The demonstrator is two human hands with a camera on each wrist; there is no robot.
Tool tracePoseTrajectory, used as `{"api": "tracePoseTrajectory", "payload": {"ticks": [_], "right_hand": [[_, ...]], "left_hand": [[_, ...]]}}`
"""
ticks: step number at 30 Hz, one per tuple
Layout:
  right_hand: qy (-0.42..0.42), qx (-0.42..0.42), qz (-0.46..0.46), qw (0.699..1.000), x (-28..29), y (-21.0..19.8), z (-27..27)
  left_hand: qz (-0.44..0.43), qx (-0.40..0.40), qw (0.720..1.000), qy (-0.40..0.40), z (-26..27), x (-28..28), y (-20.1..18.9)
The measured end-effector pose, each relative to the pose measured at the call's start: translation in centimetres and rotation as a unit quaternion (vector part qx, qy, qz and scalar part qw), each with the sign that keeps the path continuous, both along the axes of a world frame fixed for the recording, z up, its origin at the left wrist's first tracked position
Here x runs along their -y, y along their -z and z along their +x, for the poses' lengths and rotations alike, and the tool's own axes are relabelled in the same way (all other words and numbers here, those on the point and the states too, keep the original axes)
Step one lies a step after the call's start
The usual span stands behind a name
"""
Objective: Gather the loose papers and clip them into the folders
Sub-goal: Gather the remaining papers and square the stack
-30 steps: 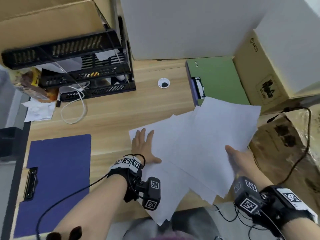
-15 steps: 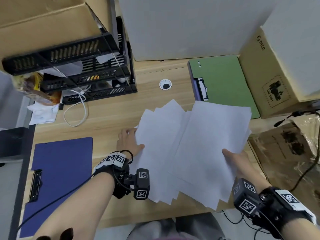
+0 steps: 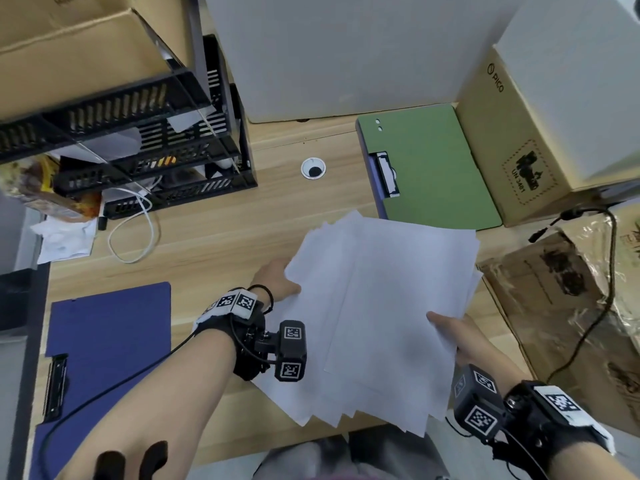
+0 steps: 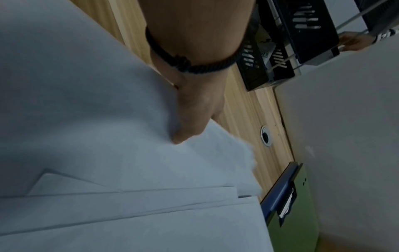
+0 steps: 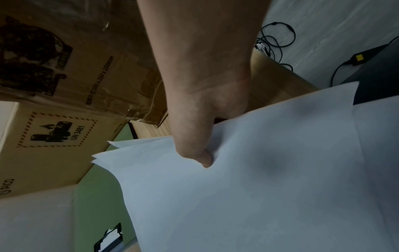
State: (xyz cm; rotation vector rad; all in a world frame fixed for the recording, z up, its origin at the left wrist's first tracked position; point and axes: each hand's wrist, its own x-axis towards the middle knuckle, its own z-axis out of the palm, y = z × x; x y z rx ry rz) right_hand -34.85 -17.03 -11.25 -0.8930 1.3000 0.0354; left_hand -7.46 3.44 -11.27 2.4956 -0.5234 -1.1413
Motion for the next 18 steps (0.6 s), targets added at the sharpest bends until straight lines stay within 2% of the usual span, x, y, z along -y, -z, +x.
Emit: {"api": "tracePoseTrajectory", "payload": {"ticks": [4,7,13,18], "right_hand": [[0.006,0.009,0.003,1.000,-0.5,-0.1,0.6],[0.004,0.028,0.000,1.000,-0.6,-0.8,1.8],[-0.025,0.129,0.037,0.991,-1.3,-4.1,6.1],[-0.068,0.198,-0.041,0.977,-3.1,-7.9,10.7]], "left_hand": [[-0.099,-0.113,0.989,0.013,-0.3,0.4,-2.9],[-0.159,-0.130,0.979,0.016,0.3,0.0,-5.7],[-0.241,-0.201,0.946,-0.082,2.1,-3.9,-9.8],[-0.313,-0.227,0.912,-0.141,2.1,-6.5,-11.1]]}}
